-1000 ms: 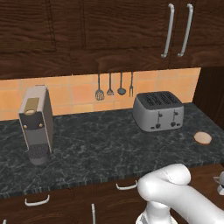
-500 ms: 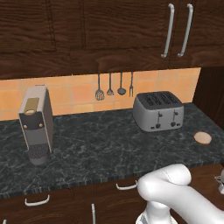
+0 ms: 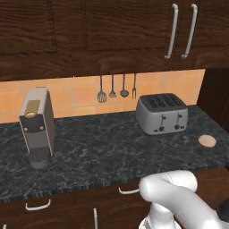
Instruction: Pick the peeler from the drawer and place it on the counter.
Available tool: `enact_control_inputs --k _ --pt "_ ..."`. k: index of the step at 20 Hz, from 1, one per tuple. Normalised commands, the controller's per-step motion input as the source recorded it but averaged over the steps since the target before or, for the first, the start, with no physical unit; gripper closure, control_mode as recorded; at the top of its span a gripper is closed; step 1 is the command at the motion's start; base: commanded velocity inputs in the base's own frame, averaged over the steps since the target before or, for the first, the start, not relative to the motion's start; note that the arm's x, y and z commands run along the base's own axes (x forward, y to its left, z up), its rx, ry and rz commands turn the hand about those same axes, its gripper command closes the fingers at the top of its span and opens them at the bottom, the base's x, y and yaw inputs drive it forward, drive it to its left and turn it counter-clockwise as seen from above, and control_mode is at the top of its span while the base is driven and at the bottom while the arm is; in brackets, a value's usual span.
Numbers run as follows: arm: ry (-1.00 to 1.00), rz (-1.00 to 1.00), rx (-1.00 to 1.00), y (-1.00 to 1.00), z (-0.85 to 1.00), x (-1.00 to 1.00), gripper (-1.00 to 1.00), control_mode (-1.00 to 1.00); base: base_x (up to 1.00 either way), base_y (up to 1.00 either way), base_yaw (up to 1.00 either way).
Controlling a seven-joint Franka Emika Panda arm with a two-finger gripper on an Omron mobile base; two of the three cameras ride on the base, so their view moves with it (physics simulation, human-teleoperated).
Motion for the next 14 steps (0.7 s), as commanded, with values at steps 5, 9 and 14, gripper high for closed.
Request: enact_control_inputs --k 5,9,14 --pt "-0.17 0.08 -0.09 0.38 1.00 -0.45 1.00 -1.00 0.00 0.00 0.00" --pt "-0.45 0.28 -0.19 0.83 1.00 -0.11 1.00 -1.00 0.00 0.00 0.00" --pt "-0.32 0.37 -0.20 0.91 0.54 0.15 1.00 -1.00 0.00 0.00 0.00"
